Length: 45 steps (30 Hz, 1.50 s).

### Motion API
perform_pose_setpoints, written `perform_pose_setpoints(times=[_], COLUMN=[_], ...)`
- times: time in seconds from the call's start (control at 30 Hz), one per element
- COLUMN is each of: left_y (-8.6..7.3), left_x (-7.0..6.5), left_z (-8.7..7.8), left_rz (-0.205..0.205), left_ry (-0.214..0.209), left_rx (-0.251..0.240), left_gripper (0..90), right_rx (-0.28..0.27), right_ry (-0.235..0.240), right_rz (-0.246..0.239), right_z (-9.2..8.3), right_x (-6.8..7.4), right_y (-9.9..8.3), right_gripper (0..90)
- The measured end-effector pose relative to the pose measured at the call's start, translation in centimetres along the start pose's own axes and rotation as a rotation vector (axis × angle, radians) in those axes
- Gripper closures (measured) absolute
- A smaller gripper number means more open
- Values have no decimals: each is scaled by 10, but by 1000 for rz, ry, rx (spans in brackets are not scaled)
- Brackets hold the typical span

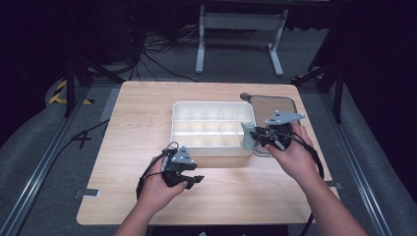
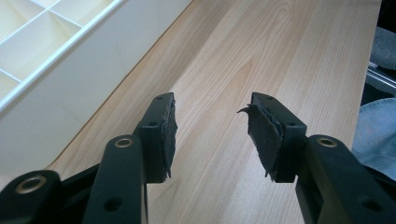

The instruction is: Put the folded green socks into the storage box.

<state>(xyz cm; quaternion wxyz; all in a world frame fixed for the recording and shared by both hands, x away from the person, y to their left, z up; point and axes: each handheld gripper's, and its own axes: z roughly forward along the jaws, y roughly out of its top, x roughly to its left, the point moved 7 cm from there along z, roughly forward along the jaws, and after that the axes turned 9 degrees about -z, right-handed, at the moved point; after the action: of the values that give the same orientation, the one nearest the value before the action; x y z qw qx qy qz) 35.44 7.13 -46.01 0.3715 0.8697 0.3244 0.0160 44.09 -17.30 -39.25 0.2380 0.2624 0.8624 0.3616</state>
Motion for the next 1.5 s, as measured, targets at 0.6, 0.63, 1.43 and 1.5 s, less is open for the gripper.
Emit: perform_pose_setpoints(times=[0.6,0.63,1.43,1.5], left_y=[-1,-1,-2,-2], left_x=[1,1,2,2], left_z=[-2,-2,-3,-3], left_rz=[-7,-7,-10,-12], left_ry=[5,6,4,4], left_rx=[-5,-3,-1,-1], left_gripper=[523,523,529,529], right_rx=[65,67,310,326], right_ry=[-36,-41,7,20], right_rz=[-42,-47,-66,-52], right_z=[33,35,69,69], right_x=[-17,-17,1,0], right_y=[-4,-5,-36,-36], right_gripper=[741,740,769,770])
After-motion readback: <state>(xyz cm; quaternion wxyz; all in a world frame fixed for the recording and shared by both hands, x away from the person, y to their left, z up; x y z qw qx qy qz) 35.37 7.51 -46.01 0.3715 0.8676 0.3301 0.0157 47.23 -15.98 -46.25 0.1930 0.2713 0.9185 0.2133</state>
